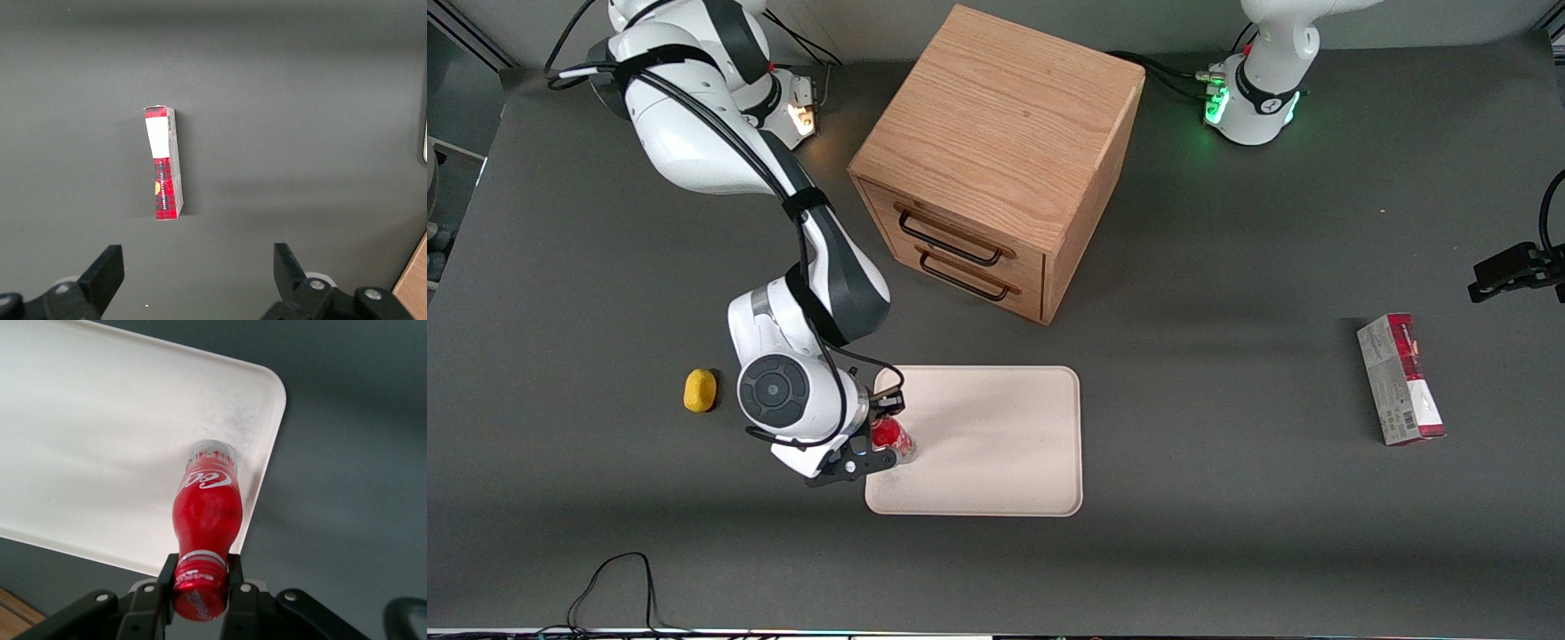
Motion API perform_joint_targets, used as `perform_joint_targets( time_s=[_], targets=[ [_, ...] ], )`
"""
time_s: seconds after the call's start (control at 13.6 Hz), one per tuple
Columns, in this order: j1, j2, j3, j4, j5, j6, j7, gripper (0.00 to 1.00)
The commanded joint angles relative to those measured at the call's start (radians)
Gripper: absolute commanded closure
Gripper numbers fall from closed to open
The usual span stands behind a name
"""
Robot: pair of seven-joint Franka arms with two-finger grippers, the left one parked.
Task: Place coke bottle on tray
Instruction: 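Lower the bottle onto the tray's edge and open the right gripper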
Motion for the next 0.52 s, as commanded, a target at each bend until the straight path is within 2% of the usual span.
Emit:
perform_joint_targets(
  time_s=[0.0,0.15,0.22,0.29,0.44],
  targets=[
    [-0.004,0.028,0.001,0.047,-0.013,-0.007,-0.039,1.00],
    [-0.004,0.033,0.000,0.045,-0.013,-0.003,-0.031,1.00],
    [-0.004,0.035,0.001,0.045,-0.012,-0.003,-0.025,0.43],
    [-0.004,0.035,0.001,0.042,-0.010,-0.002,-0.022,0.01],
    [-0.004,0.032,0.000,0.042,-0.010,-0.003,-0.008,0.00]
  ],
)
